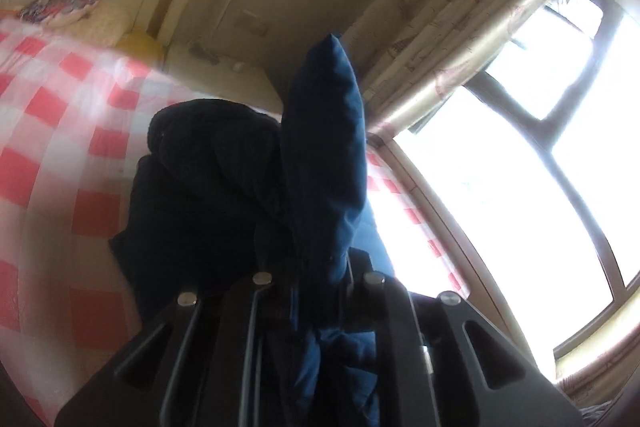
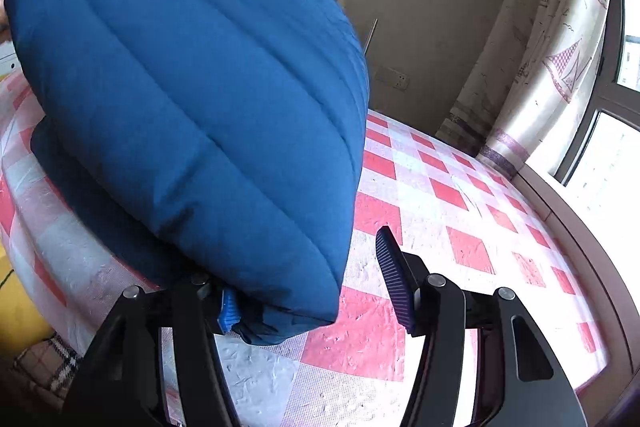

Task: Fold large clothes

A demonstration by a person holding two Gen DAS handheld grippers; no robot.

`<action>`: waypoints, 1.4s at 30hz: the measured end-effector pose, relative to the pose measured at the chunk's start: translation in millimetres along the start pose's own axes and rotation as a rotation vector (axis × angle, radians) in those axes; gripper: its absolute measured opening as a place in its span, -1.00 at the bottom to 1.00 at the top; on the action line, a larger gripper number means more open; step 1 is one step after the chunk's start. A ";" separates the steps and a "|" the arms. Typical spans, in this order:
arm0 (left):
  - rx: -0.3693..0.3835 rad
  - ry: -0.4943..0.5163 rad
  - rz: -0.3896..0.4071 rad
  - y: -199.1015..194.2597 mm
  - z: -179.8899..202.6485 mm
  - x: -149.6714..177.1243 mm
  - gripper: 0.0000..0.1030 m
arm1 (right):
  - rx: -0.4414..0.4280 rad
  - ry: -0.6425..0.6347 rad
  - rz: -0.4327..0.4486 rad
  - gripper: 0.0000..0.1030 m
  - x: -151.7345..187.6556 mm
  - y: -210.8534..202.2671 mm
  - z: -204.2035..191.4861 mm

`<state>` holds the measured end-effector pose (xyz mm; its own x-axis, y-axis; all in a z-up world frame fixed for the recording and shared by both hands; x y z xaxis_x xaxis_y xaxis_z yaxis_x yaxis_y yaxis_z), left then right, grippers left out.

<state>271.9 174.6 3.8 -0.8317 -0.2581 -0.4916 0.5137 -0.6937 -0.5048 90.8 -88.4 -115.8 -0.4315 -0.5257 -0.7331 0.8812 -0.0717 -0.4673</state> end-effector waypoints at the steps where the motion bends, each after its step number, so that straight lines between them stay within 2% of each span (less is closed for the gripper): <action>1: -0.007 -0.070 -0.026 12.7 -33.2 1.7 -0.74 | -0.010 0.006 0.000 0.05 -1.7 0.4 0.3; 2: 0.061 -0.139 -0.048 21.7 -61.3 4.1 -0.73 | -0.012 0.005 0.003 0.05 -4.5 1.7 1.5; 3: 0.168 -0.184 -0.042 22.3 -79.1 5.3 -0.72 | -0.005 -0.007 -0.002 0.05 -6.4 2.6 0.1; 4: 0.207 -0.198 -0.038 21.1 -84.7 5.9 -0.72 | -0.004 -0.014 -0.005 0.05 -8.0 4.2 0.9; 5: 0.183 -0.175 -0.032 20.0 -79.1 5.8 -0.72 | -0.008 -0.012 -0.007 0.05 -7.4 4.7 1.0; 7: 0.090 -0.061 -0.012 16.7 -50.9 4.7 -0.72 | -0.022 0.008 -0.020 0.06 -6.6 6.7 2.8; 9: 0.062 -0.011 0.001 9.6 -32.1 3.4 -0.72 | -0.033 0.029 -0.028 0.07 -6.0 8.5 6.4; 11: 0.023 0.018 0.009 6.5 -34.0 7.6 -0.71 | -0.055 0.044 -0.032 0.10 -5.9 10.0 10.1; 13: -0.004 -0.002 0.016 16.4 -53.7 15.1 -0.64 | -0.114 0.074 -0.035 0.15 -6.2 10.7 14.8; 15: 0.041 -0.056 0.031 19.8 -70.3 20.1 -0.60 | -0.182 0.087 -0.047 0.17 -8.6 8.8 22.0; 16: 0.039 -0.069 0.038 19.0 -73.3 21.2 -0.55 | -0.206 0.081 -0.049 0.17 -10.2 4.5 23.4; 18: -0.008 -0.040 0.055 16.7 -68.3 24.4 -0.53 | -0.220 0.048 -0.024 0.17 -12.0 -12.3 24.0; 20: -0.063 0.002 0.069 18.4 -57.3 29.6 -0.52 | -0.259 0.079 0.056 0.17 -17.4 -44.7 27.6; 23: -0.083 0.017 0.078 18.5 -54.3 32.4 -0.52 | -0.314 0.122 0.145 0.18 -42.2 -64.5 24.8; 29: -0.035 -0.021 0.077 20.1 -61.6 33.0 -0.44 | -0.375 0.088 0.186 0.19 -122.2 -45.9 -22.6; 30: -0.031 -0.028 0.078 19.9 -62.9 33.3 -0.42 | -0.372 0.068 0.194 0.23 -132.7 -42.0 -35.2; 32: -0.019 -0.045 0.076 20.2 -67.8 31.4 -0.38 | -0.351 -0.017 0.180 0.53 -144.3 -29.1 -65.7; 33: -0.015 -0.052 0.075 19.8 -69.7 31.2 -0.31 | -0.343 -0.087 0.149 0.53 -143.3 -17.9 -84.5; 34: -0.014 -0.061 0.073 20.8 -73.7 30.7 -0.21 | -0.295 -0.159 0.133 0.55 -137.4 -7.6 -99.7; 35: -0.018 -0.068 0.072 18.6 -75.6 30.3 -0.14 | -0.239 -0.225 0.161 0.55 -127.6 -4.3 -112.9; 37: -0.057 -0.081 0.074 8.1 -78.1 26.2 0.20 | -0.193 -0.263 0.205 0.55 -113.9 -2.1 -121.3; 39: -0.121 -0.070 0.109 -12.0 -75.1 19.1 0.21 | -0.205 -0.245 0.187 0.55 -116.1 -0.5 -120.0; 42: -0.209 0.017 0.194 -42.3 -48.8 5.3 0.16 | -0.214 -0.255 0.161 0.56 -121.4 2.5 -120.7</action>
Point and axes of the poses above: each gripper's, at about its wrist camera, not at the fingertips, and y roughly the way its jaws point, z to its right, x to its underside, the point moved 1 cm from there along y, roughly the way its jaws point, and after that the axes turned 12 degrees about -y, right-handed, at the moved point
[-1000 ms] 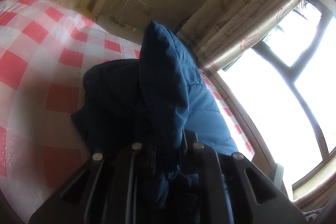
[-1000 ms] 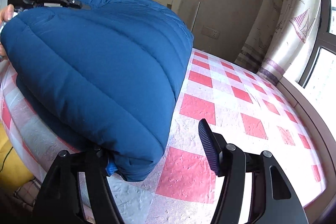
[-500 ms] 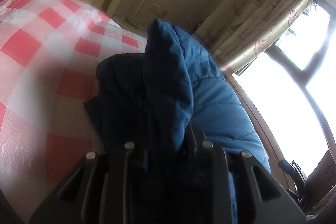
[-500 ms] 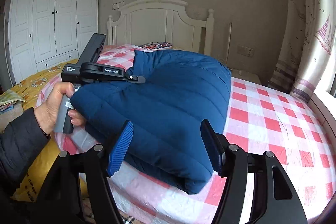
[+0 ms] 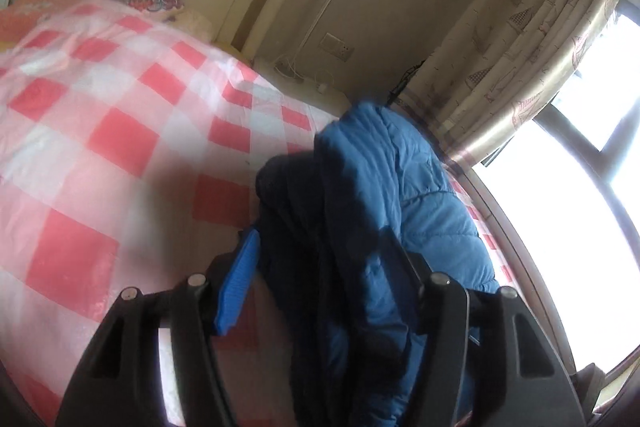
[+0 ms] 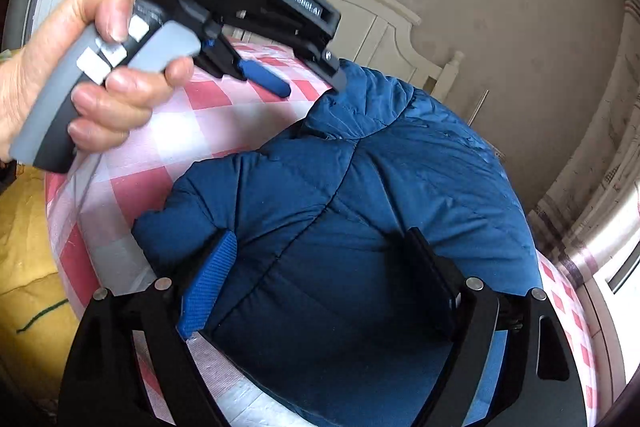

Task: Fold large clothes

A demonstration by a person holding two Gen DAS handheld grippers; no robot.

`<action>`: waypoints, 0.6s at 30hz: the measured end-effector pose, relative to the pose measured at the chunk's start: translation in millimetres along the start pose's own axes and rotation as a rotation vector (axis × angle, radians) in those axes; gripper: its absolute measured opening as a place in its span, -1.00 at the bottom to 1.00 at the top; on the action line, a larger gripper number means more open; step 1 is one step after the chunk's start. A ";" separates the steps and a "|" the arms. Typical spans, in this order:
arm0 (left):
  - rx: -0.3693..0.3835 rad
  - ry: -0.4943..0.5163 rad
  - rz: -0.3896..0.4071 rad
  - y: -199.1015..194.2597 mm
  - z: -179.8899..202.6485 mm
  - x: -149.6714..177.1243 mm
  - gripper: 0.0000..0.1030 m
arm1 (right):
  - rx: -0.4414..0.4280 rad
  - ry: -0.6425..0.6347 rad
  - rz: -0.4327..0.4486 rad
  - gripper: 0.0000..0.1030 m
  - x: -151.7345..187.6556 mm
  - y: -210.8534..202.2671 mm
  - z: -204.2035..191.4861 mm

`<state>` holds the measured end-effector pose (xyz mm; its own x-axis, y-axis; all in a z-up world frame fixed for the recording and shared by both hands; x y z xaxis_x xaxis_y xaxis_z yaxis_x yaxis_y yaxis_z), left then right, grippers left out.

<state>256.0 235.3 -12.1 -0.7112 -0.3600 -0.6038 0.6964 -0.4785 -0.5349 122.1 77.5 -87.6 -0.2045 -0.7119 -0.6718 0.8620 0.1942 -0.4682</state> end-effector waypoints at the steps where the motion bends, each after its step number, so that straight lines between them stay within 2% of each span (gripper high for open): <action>1: -0.014 0.050 0.018 -7.2 14.3 -4.4 0.16 | 0.001 0.000 0.002 0.56 0.1 0.3 -0.4; 4: -0.007 0.188 0.053 -14.2 64.0 -11.9 0.16 | 0.008 0.005 0.006 0.56 0.5 0.7 1.5; 7: -0.033 0.256 0.069 7.9 97.3 -21.6 0.16 | 0.006 0.004 0.001 0.56 2.4 1.4 5.0; 9: -0.051 0.214 0.011 40.9 94.1 -30.8 0.16 | 0.006 0.001 0.004 0.56 3.1 0.3 1.6; 12: -0.135 0.076 -0.103 106.4 49.6 -35.0 0.06 | 0.010 -0.011 0.008 0.57 2.9 -0.9 -0.9; 13: -0.112 0.027 -0.134 122.4 32.6 -31.4 0.08 | 0.018 -0.029 0.007 0.57 2.5 0.3 -3.1; 15: -0.061 -0.053 -0.138 128.5 12.0 -28.4 0.06 | 0.018 -0.026 0.010 0.57 3.5 2.2 -3.8; 18: -0.082 -0.037 -0.134 129.4 11.3 -25.7 0.06 | 0.030 -0.031 0.013 0.57 4.6 4.3 -5.7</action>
Point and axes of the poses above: each gripper's, at about its wrist camera, not at the fingertips, and y roughly the way its jaws point, z to its right, x to its underside, the point moved 1 cm from there along y, roughly the way its jaws point, and after that the axes turned 12 degrees about -y, right-handed, at the moved point
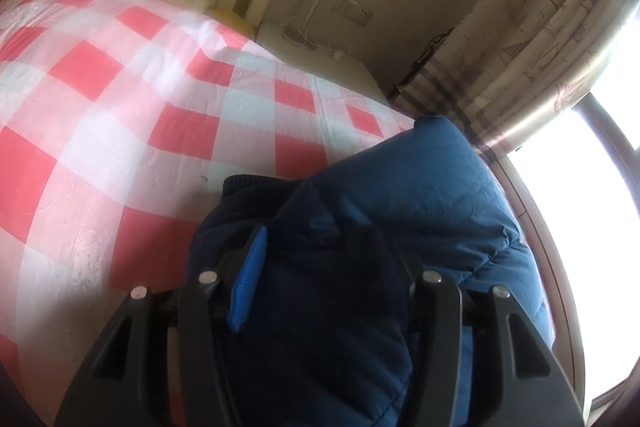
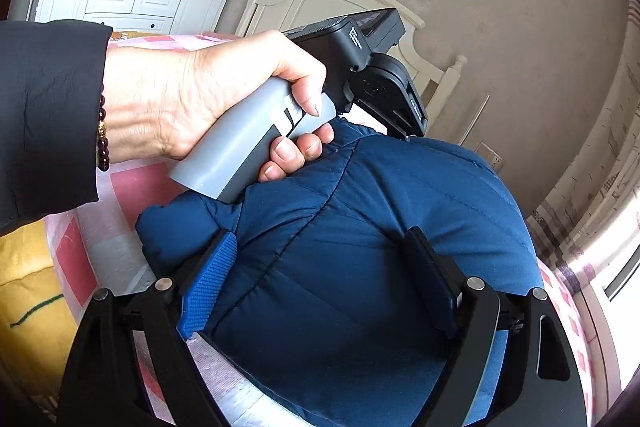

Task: Fold large clothes

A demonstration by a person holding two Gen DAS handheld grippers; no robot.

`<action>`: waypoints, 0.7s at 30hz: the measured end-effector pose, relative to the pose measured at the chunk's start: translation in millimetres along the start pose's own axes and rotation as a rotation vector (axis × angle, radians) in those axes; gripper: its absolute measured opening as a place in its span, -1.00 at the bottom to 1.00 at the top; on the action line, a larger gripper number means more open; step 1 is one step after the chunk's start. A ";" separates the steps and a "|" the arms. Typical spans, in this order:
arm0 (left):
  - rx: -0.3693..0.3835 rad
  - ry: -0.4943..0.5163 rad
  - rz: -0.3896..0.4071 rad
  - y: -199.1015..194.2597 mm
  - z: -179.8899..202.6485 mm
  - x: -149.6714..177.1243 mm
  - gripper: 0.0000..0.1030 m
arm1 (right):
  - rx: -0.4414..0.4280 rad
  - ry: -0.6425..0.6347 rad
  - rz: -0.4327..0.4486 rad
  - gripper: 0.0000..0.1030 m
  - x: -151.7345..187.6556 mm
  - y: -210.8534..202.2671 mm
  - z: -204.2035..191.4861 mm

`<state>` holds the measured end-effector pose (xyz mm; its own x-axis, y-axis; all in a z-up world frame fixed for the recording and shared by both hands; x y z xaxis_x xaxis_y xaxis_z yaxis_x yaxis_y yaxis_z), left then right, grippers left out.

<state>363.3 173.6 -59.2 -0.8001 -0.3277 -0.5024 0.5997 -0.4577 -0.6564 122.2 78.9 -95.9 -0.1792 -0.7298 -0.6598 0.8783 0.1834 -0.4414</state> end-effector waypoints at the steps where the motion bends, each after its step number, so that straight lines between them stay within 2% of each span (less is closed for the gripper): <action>1: -0.007 0.000 -0.001 1.6 -0.7 0.2 0.06 | 0.003 -0.006 -0.005 0.57 -0.3 0.8 -0.4; 8: -0.016 -0.008 0.009 6.7 -4.8 1.2 0.06 | 0.036 -0.064 -0.023 0.58 -1.5 -0.6 -9.0; 14: -0.001 -0.003 0.020 4.5 -6.5 2.3 0.06 | -0.043 -0.090 -0.014 0.58 0.1 -18.3 -4.7; 18: 0.009 0.007 0.025 4.7 -7.8 2.2 0.07 | -0.064 -0.100 -0.007 0.58 1.5 -24.0 -5.5; 19: 0.008 0.009 0.027 3.8 -7.6 3.0 0.07 | -0.105 -0.118 -0.013 0.61 -0.1 -27.3 -4.6; 21: -0.002 0.019 0.036 2.6 -6.3 4.1 0.07 | -0.272 -0.189 -0.016 0.72 -0.3 -38.4 0.2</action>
Point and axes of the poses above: each gripper's, at about its wrist camera, not at the fingertips, and y roughly the way its jaws point, z to its right, x to its underside, the point moved 1 cm from there along y, roughly the way its jaws point, and after that the axes turned 12 degrees about -y, right-handed, at the moved point
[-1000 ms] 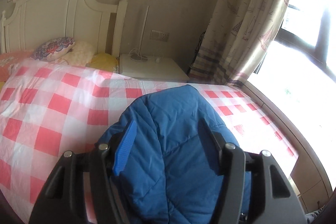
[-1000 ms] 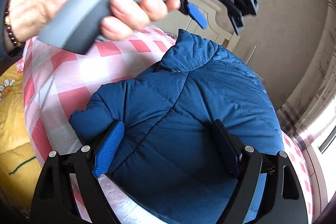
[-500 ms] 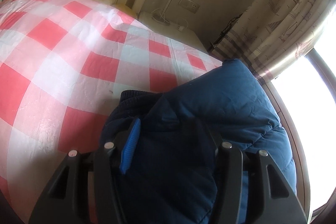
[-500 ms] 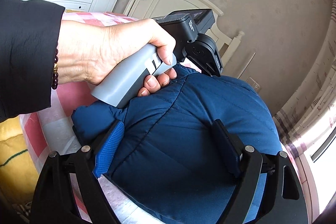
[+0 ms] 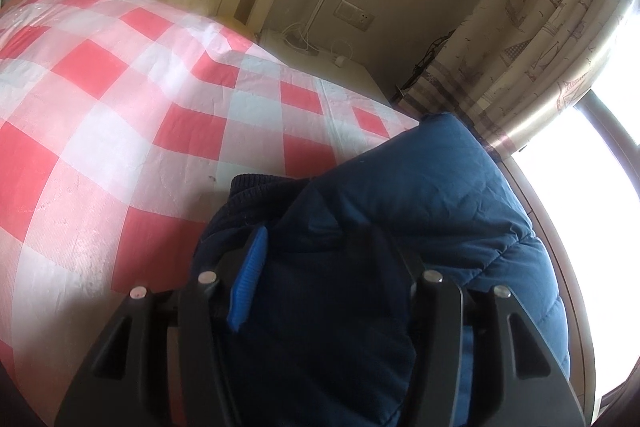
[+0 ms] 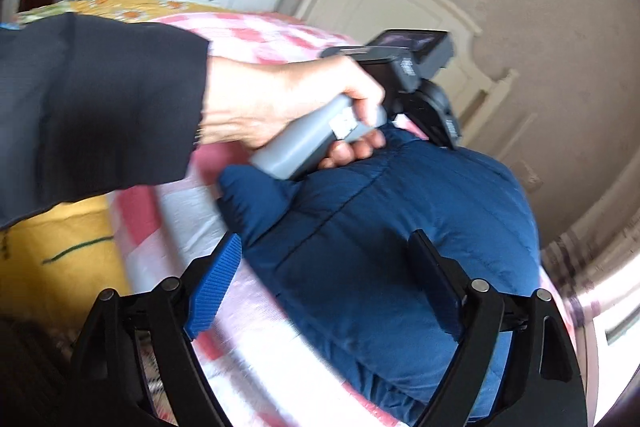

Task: Fold large clothes

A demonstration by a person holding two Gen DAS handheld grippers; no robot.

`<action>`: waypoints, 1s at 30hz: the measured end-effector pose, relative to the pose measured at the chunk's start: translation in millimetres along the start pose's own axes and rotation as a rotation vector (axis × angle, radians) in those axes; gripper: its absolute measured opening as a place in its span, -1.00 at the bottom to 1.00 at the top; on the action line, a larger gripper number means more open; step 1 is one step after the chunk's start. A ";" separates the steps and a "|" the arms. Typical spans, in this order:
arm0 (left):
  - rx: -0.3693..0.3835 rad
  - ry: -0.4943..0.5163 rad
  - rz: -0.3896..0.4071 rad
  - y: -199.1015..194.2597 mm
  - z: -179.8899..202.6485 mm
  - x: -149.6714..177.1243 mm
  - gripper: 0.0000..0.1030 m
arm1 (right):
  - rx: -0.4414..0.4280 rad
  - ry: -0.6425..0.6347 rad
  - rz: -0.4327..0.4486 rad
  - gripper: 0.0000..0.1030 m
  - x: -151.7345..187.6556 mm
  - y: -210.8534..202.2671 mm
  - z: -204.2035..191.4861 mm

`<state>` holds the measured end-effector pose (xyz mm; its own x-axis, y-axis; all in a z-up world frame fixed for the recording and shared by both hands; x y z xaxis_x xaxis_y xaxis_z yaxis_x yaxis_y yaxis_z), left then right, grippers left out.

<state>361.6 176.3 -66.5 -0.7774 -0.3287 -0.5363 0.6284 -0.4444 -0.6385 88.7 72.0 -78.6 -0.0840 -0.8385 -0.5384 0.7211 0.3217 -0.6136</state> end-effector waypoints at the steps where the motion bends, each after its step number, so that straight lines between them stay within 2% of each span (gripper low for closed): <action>1: -0.008 0.008 0.003 -0.4 1.1 0.3 0.08 | -0.065 -0.049 0.025 0.71 0.9 -10.7 1.2; 2: -0.018 0.015 0.005 -0.6 2.9 0.6 0.09 | -0.094 -0.091 0.062 0.71 2.0 -22.6 5.5; 4: -0.036 0.030 0.011 -0.6 5.5 0.8 0.12 | -0.068 -0.074 0.123 0.71 5.2 -42.5 39.1; 6: -0.054 0.041 0.021 -1.2 7.3 1.2 0.15 | -0.031 0.047 0.192 0.72 8.3 -51.3 94.6; 8: -0.073 0.050 0.030 -1.7 9.2 1.7 0.19 | 0.004 0.204 0.238 0.72 13.4 -42.3 160.2; 9: -0.082 0.055 0.032 -1.7 10.2 1.8 0.20 | 0.030 0.268 0.227 0.72 15.5 -29.6 189.9; 11: -0.095 0.064 0.035 -1.5 11.3 1.6 0.22 | 0.084 0.320 0.164 0.68 13.2 3.8 237.1; 15: -0.105 0.068 0.039 -1.9 10.8 1.6 0.24 | 0.028 0.422 0.080 0.61 12.4 71.2 298.9; 17: -0.110 0.071 0.041 -2.1 11.2 1.8 0.25 | -0.022 0.424 0.024 0.61 16.6 106.8 308.2; 19: -0.112 0.071 0.041 -2.3 11.4 2.0 0.26 | -0.077 0.375 -0.146 0.64 35.2 161.9 296.8; 20: -0.115 0.071 0.042 -2.2 11.2 2.0 0.26 | -0.124 0.400 -0.173 0.68 50.5 181.3 289.2; 21: -0.128 0.067 0.045 -1.9 10.1 1.4 0.26 | -0.209 0.519 -0.159 0.69 67.1 192.0 297.1; 22: -0.134 0.066 0.040 -0.2 9.7 1.1 0.26 | -0.235 0.570 -0.141 0.69 77.2 192.8 298.8; 25: -0.159 0.092 0.037 2.9 13.7 0.9 0.26 | -0.212 0.529 -0.159 0.69 75.2 191.9 291.5; 30: -0.152 0.086 0.036 2.3 11.7 0.9 0.27 | -0.227 0.497 -0.214 0.71 63.5 194.2 302.8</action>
<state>362.0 165.2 -62.0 -0.7530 -0.2665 -0.6016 0.6580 -0.3006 -0.6904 431.6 -51.9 -57.1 -0.5637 -0.6059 -0.5613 0.4918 0.2998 -0.8175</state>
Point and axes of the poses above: each gripper's, at about its wrist camera, not at the fingertips, and y roughly the way its jaws point, z to its right, x to its underside, the point moved 1 cm from there along y, roughly the way its jaws point, and after that the axes turned 12 degrees about -y, right-handed, at the moved point
